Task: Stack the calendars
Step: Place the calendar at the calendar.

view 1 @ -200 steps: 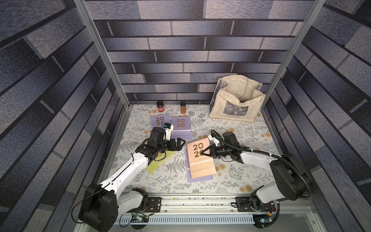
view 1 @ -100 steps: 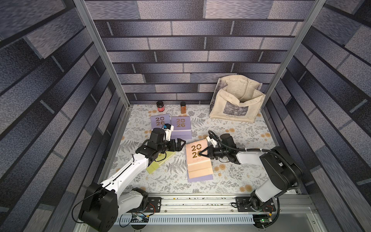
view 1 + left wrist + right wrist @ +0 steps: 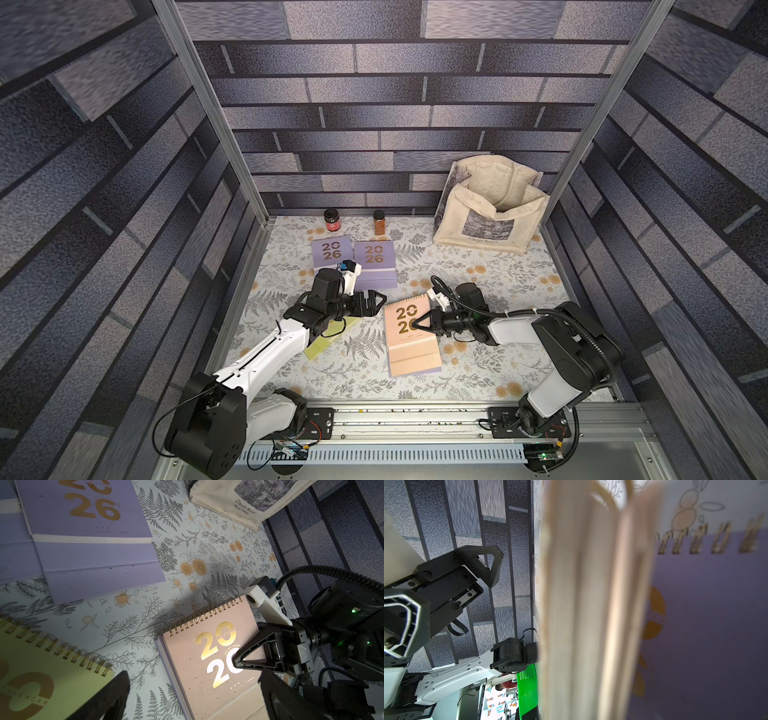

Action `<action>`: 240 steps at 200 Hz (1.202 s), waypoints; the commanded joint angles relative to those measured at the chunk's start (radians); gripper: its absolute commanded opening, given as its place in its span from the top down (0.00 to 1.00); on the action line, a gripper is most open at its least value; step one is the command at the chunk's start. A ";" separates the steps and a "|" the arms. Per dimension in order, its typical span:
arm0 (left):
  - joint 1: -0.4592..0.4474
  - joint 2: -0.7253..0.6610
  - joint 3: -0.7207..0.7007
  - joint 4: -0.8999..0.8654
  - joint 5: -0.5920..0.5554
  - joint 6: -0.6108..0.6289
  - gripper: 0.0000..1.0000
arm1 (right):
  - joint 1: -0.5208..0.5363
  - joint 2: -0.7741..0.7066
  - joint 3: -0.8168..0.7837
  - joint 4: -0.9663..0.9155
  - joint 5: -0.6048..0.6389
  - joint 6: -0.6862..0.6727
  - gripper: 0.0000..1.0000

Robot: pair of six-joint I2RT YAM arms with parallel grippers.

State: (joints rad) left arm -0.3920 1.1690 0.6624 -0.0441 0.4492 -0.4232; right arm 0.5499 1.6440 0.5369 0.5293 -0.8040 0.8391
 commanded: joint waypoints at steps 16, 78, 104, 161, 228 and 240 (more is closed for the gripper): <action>-0.001 0.011 -0.010 0.029 0.028 -0.013 0.00 | 0.013 -0.003 -0.014 0.049 -0.019 -0.003 1.00; -0.011 0.030 -0.017 0.045 0.062 -0.015 0.00 | 0.018 0.020 -0.018 0.064 -0.007 0.006 1.00; -0.019 0.051 -0.017 0.058 0.095 -0.014 0.00 | 0.018 0.029 -0.034 0.075 0.008 0.008 1.00; -0.058 0.104 -0.013 0.081 0.138 -0.011 0.00 | 0.018 0.041 -0.052 0.083 0.027 0.009 1.00; -0.097 0.174 -0.009 0.139 0.212 -0.037 0.00 | 0.018 0.063 -0.052 0.088 0.043 0.012 1.00; -0.103 0.187 -0.012 0.155 0.221 -0.044 0.00 | 0.018 0.066 -0.053 0.093 0.044 0.014 1.00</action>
State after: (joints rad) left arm -0.4812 1.3308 0.6567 0.0689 0.6273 -0.4477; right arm 0.5591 1.6852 0.5014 0.6239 -0.8085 0.8646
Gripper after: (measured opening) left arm 0.999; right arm 0.136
